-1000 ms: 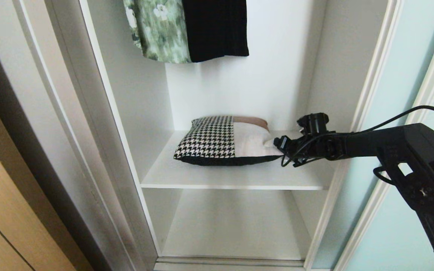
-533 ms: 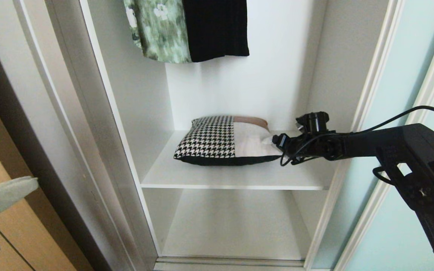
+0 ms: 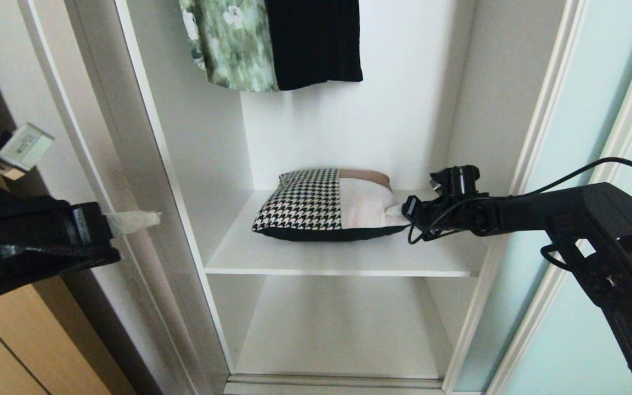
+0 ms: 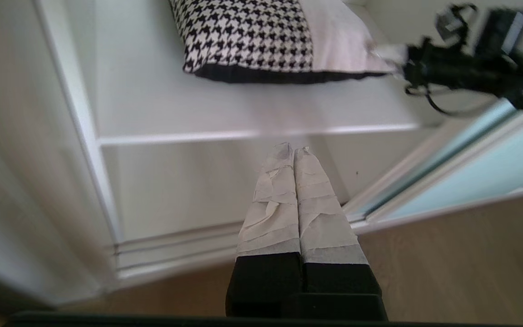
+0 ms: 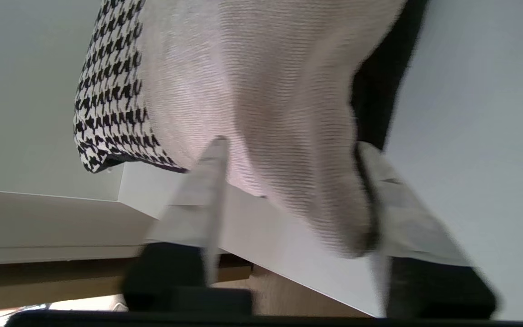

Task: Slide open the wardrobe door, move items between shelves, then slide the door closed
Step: Place the pillow on the lower shelf

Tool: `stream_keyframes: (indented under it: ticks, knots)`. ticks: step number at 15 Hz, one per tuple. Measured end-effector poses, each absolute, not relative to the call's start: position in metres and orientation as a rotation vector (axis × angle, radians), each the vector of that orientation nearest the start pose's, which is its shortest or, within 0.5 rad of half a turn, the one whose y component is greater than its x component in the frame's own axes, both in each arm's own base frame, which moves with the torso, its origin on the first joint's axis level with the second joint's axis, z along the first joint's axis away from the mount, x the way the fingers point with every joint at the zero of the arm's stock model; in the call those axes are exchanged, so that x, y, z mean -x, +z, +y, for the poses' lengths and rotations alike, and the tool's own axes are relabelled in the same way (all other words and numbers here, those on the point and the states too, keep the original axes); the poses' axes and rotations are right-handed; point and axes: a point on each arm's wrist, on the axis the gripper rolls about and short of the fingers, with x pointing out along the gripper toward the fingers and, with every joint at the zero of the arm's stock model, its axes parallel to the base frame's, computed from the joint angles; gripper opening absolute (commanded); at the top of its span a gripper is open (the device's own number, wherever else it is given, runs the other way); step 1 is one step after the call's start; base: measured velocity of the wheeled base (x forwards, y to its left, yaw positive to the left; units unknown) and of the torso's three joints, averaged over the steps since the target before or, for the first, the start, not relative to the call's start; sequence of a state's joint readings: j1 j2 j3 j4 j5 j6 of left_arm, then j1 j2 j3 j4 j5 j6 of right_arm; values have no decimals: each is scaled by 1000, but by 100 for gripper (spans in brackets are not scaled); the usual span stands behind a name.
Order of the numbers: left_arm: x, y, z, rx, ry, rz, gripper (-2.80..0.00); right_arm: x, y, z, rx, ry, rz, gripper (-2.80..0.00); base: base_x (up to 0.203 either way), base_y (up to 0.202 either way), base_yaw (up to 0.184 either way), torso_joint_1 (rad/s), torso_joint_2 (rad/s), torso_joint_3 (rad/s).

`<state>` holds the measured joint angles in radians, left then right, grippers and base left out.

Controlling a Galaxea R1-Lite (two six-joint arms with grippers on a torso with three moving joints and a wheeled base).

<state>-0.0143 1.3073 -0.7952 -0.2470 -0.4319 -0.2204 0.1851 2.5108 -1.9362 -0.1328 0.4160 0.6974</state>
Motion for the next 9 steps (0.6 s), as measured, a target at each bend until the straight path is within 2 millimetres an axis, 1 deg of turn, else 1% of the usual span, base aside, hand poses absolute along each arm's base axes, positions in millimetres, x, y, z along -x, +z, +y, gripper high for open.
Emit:
stream_keyframes:
  ticks: [2, 4, 7, 9]
  knots:
    - [-243, 230, -13, 288, -413, 317, -280, -511, 100, 104, -719, 419, 641, -280, 0, 0, 0, 0, 0, 0]
    - [-279, 212, -15, 306, -412, 344, -280, -511, 99, 104, -719, 423, 642, -280, 0, 0, 0, 0, 0, 0]
    - [-324, 184, -18, 350, -409, 417, -280, -513, 99, 96, -738, 404, 643, -280, 0, 0, 0, 0, 0, 0]
    - [-348, 166, -26, 366, -429, 464, -280, -511, 99, 86, -787, 368, 664, -280, 0, 0, 0, 0, 0, 0]
